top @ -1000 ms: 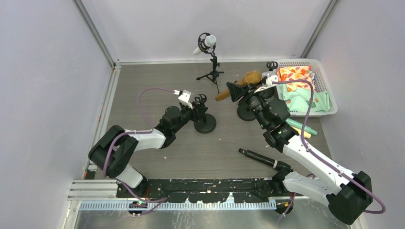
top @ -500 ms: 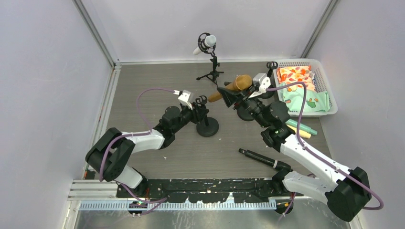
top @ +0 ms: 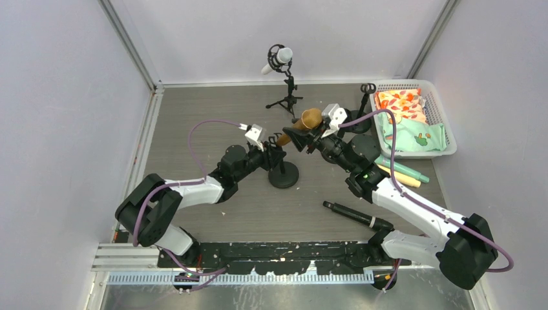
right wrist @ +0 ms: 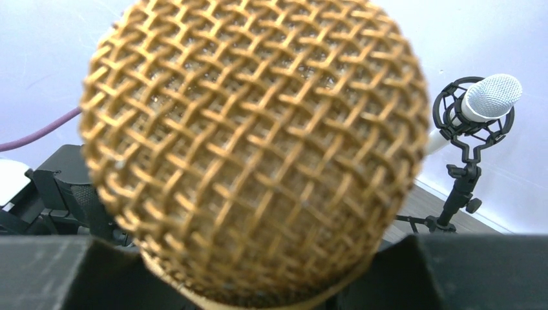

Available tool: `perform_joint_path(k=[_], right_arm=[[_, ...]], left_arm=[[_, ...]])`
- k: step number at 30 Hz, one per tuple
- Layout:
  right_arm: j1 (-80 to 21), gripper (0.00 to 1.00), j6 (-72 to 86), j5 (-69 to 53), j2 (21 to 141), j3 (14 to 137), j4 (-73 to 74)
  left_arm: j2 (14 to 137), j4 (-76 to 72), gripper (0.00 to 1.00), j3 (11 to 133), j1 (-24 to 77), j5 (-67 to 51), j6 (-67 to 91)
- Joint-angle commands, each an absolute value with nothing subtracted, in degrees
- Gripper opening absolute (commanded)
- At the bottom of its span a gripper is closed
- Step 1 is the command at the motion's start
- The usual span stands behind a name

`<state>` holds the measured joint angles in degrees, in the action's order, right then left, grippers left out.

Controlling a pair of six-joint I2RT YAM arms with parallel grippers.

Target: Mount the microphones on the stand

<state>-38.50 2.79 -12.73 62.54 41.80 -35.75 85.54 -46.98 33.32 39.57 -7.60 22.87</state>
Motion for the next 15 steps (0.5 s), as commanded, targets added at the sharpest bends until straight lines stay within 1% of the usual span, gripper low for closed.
perform_joint_path(k=[1, 15], right_arm=[[-38.91, 0.01, 0.28, -12.88, 62.32, 44.71, -38.23], [-39.61, 0.01, -2.33, -12.04, 63.48, 44.22, -38.14]], left_arm=[[83.07, -48.68, 0.0, 35.01, 40.51, -9.67, 22.94], [82.67, -48.6, 0.0, 34.63, 41.3, -10.03, 22.76]])
